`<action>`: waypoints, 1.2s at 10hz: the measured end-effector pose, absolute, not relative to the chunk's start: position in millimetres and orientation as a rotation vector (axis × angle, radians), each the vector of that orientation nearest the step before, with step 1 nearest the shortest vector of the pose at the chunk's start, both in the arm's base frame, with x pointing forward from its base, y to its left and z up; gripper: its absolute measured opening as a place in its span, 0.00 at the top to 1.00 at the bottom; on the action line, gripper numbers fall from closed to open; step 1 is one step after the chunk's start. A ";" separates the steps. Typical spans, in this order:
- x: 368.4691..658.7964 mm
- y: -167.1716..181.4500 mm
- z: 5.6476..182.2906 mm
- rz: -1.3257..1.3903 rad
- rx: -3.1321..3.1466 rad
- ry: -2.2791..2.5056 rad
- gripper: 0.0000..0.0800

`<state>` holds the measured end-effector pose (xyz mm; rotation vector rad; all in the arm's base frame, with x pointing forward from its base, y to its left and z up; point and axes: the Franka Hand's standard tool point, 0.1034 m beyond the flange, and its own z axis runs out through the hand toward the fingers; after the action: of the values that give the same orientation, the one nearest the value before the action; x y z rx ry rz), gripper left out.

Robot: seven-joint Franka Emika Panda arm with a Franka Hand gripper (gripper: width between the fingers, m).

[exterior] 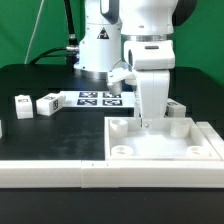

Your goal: Assemble one leg

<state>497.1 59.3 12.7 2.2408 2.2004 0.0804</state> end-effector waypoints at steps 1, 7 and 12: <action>497.1 59.1 12.7 0.080 2.241 2.200 0.51; 497.0 58.3 12.5 0.080 2.243 2.198 0.19; 483.2 68.0 63.0 0.117 2.309 2.068 0.19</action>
Offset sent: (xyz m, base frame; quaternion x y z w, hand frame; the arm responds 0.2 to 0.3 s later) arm 0.0000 0.0000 0.0000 0.0000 0.0000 0.0000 1.0000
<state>483.2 68.0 63.0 2.3088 2.0676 0.1166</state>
